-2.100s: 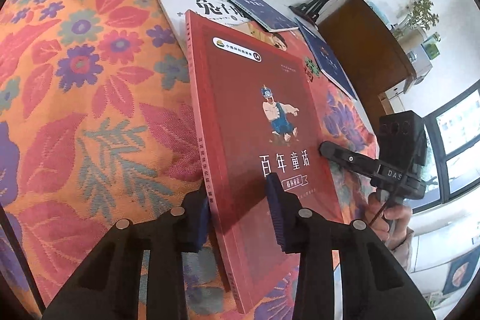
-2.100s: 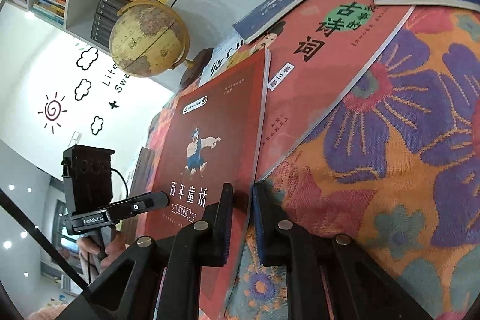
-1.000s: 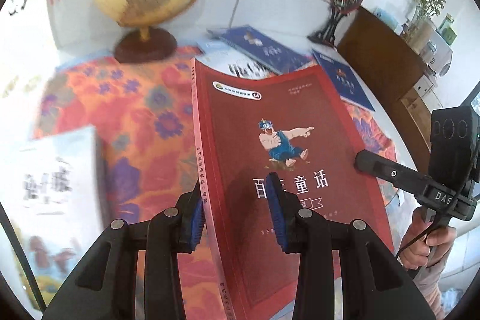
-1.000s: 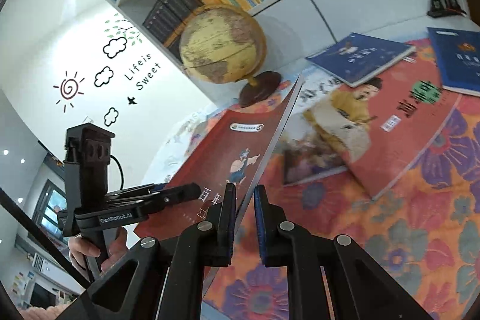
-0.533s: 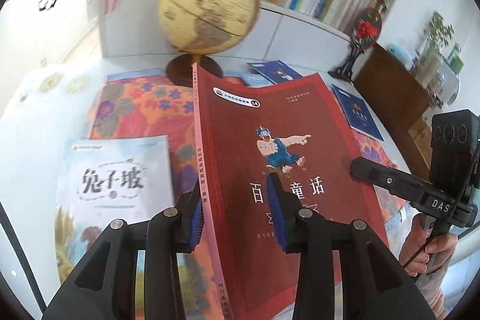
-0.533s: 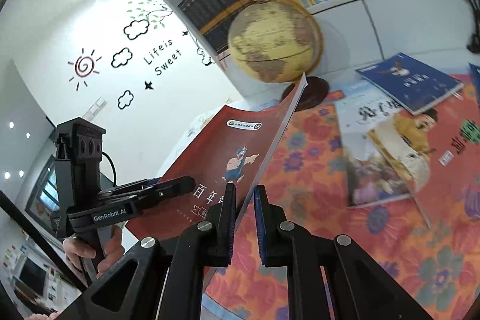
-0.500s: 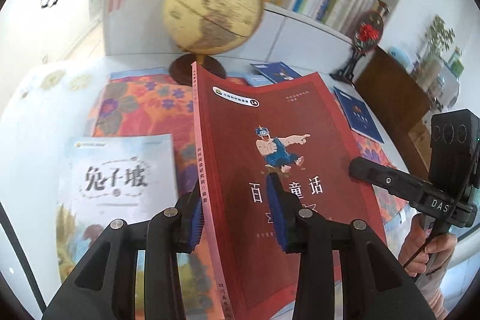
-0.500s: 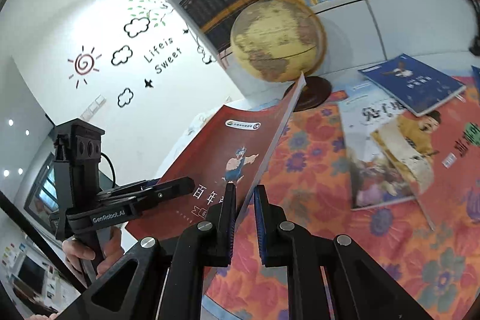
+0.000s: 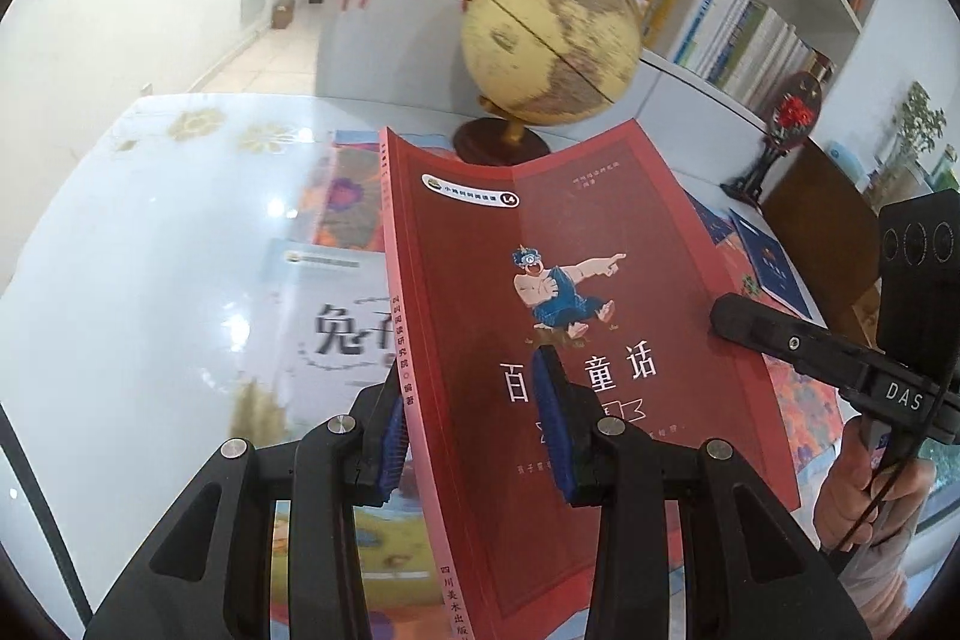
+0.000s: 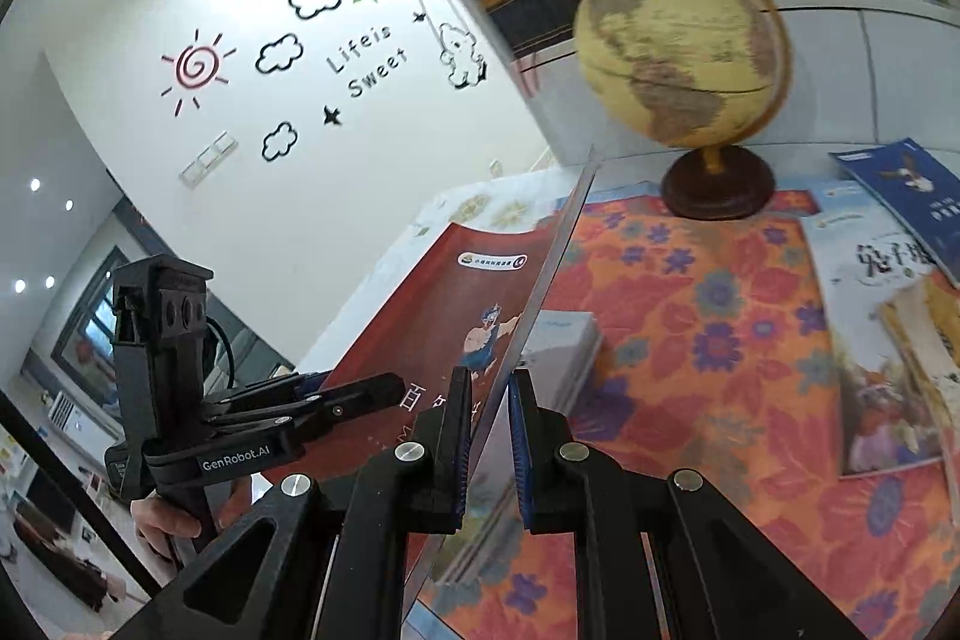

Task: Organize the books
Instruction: 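Lower the red book onto the stack on the cloth, open left gripper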

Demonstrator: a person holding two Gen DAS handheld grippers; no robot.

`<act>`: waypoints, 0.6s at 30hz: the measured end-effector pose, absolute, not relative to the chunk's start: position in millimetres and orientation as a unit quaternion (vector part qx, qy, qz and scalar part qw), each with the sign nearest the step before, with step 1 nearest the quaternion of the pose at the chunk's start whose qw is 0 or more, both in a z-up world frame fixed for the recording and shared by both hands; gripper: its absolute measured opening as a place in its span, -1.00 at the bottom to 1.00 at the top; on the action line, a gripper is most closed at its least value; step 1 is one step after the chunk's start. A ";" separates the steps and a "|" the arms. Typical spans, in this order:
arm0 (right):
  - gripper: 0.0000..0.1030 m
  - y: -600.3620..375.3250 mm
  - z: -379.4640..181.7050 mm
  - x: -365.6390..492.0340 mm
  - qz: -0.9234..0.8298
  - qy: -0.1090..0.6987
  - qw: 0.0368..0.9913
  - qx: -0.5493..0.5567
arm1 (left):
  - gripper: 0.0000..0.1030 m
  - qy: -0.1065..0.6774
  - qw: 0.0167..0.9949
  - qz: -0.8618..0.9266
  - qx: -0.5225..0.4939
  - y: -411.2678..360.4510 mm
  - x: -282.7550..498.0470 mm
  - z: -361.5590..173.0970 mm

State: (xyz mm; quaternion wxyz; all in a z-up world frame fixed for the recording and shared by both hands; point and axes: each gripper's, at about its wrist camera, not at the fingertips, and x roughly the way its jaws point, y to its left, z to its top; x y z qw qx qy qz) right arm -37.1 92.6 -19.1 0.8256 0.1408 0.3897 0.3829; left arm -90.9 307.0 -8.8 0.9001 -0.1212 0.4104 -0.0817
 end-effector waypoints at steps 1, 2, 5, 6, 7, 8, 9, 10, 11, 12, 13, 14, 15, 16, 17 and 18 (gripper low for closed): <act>-0.77 98.7 -20.4 -35.3 0.384 0.392 0.824 0.139 | -0.34 0.410 0.900 -0.081 -0.121 310.0 -90.8 -9.3; -0.77 102.5 -21.5 -33.3 0.385 0.394 0.823 0.137 | -0.34 0.409 0.901 -0.078 -0.121 314.0 -91.2 -10.4; -0.77 115.3 -25.4 -29.1 0.386 0.400 0.820 0.137 | -0.30 0.405 0.903 -0.072 -0.123 323.8 -89.6 -13.6; -0.77 120.5 -27.6 -27.8 0.388 0.403 0.818 0.134 | -0.30 0.404 0.903 -0.070 -0.126 327.9 -89.2 -15.1; -0.77 125.2 -29.9 -27.0 0.387 0.406 0.817 0.132 | -0.30 0.404 0.903 -0.068 -0.128 331.1 -88.8 -16.6; -0.77 127.2 -31.7 -26.2 0.387 0.408 0.817 0.130 | -0.30 0.404 0.903 -0.066 -0.129 334.3 -89.2 -18.4; -0.77 130.8 -34.1 -24.9 0.388 0.411 0.815 0.129 | -0.30 0.404 0.903 -0.064 -0.130 337.4 -88.6 -20.1; -0.77 134.8 -37.6 -23.2 0.390 0.414 0.812 0.130 | -0.30 0.406 0.903 -0.061 -0.131 340.6 -87.7 -22.3; -0.77 137.0 -39.5 -22.7 0.390 0.416 0.811 0.132 | -0.30 0.407 0.902 -0.060 -0.132 343.6 -85.9 -24.4; -0.77 138.4 -42.1 -21.1 0.390 0.418 0.809 0.134 | -0.30 0.409 0.901 -0.060 -0.134 345.8 -85.6 -26.5; -0.77 139.8 -45.6 -19.0 0.392 0.419 0.807 0.139 | -0.30 0.411 0.900 -0.059 -0.135 347.7 -85.5 -29.2; -0.77 140.7 -48.0 -17.9 0.393 0.421 0.805 0.143 | -0.30 0.414 0.898 -0.057 -0.137 349.6 -84.5 -32.4; -0.77 141.5 -50.0 -17.0 0.393 0.422 0.804 0.146 | -0.30 0.416 0.897 -0.056 -0.136 350.5 -84.1 -34.5; -0.77 141.9 -54.1 -15.0 0.394 0.423 0.802 0.151 | -0.30 0.419 0.896 -0.055 -0.137 351.8 -83.6 -37.2; -0.77 142.6 -57.4 -14.3 0.395 0.424 0.800 0.156 | -0.30 0.422 0.894 -0.055 -0.139 352.9 -82.9 -40.1; -0.77 142.6 -60.2 -13.5 0.395 0.425 0.799 0.159 | -0.30 0.425 0.893 -0.054 -0.141 354.0 -82.2 -43.0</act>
